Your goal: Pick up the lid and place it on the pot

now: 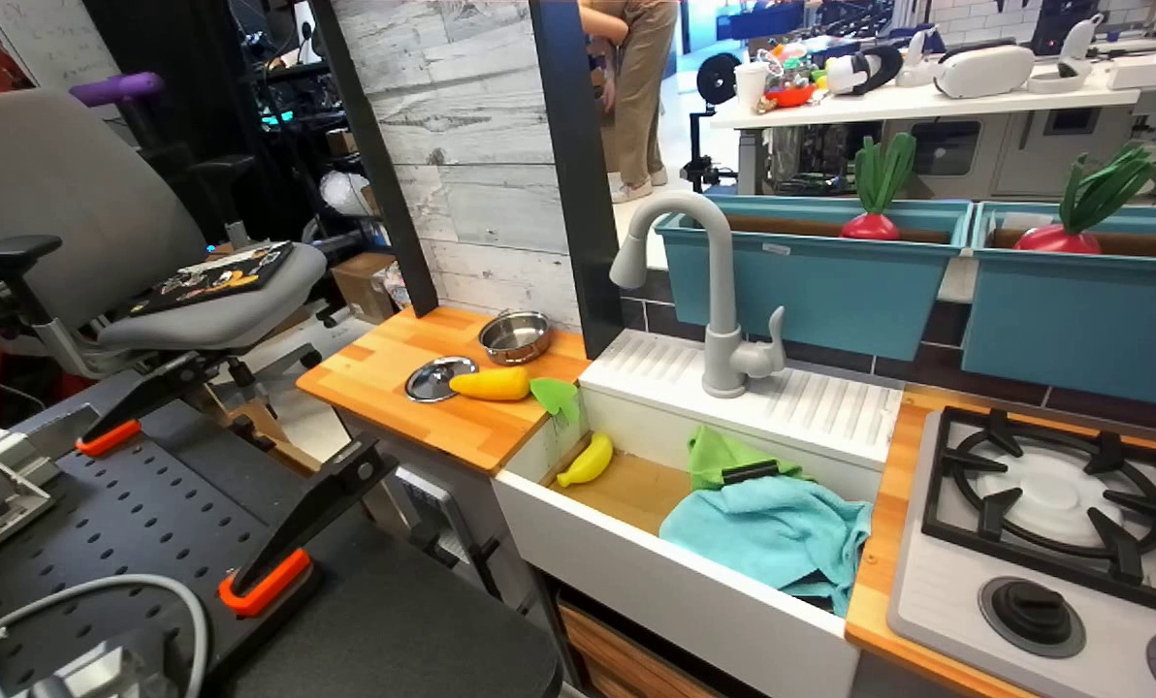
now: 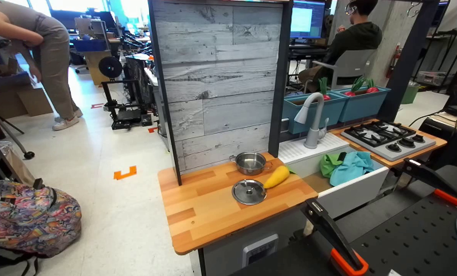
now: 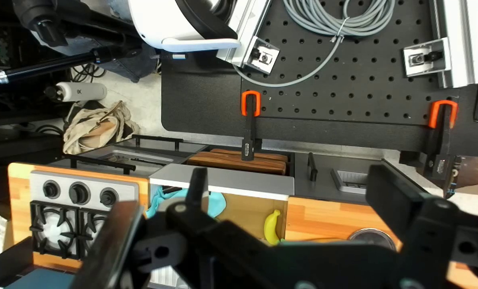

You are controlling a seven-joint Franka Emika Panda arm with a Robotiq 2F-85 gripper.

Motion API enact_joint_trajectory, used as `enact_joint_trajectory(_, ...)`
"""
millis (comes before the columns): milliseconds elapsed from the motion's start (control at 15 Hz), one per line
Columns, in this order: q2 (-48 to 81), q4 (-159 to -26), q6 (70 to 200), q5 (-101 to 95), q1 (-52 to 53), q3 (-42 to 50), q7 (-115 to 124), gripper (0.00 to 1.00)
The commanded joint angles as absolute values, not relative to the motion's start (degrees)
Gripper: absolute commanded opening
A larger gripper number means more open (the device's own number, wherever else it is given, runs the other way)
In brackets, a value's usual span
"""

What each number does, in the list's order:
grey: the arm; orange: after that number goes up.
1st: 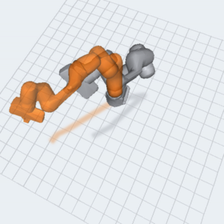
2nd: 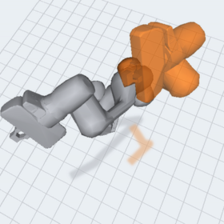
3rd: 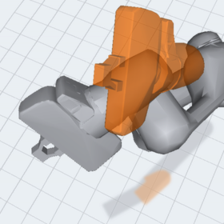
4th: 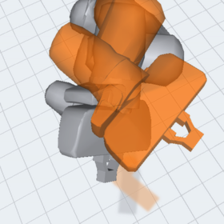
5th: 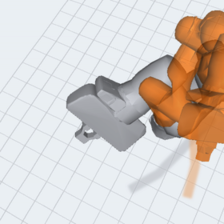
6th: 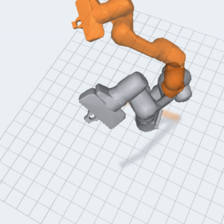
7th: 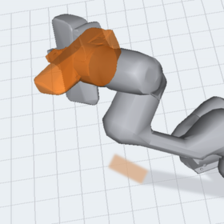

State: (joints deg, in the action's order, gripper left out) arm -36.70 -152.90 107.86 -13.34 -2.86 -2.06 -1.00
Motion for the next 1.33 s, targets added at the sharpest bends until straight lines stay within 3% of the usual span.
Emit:
enact_joint_trajectory(0,-36.7,-152.8,107.7,-13.7,-2.2,-1.5,-0.7,1.0)
enact_joint_trajectory(400,-32.1,-151.8,112.1,-13.3,-1.6,-1.5,-0.5,1.0)
enact_joint_trajectory(667,-25.6,-151.2,122.1,-12.5,-0.9,-2.1,1.2,1.0)
enact_joint_trajectory(1267,3.2,-145.6,150.0,-1.2,4.3,-2.1,-6.7,1.0)
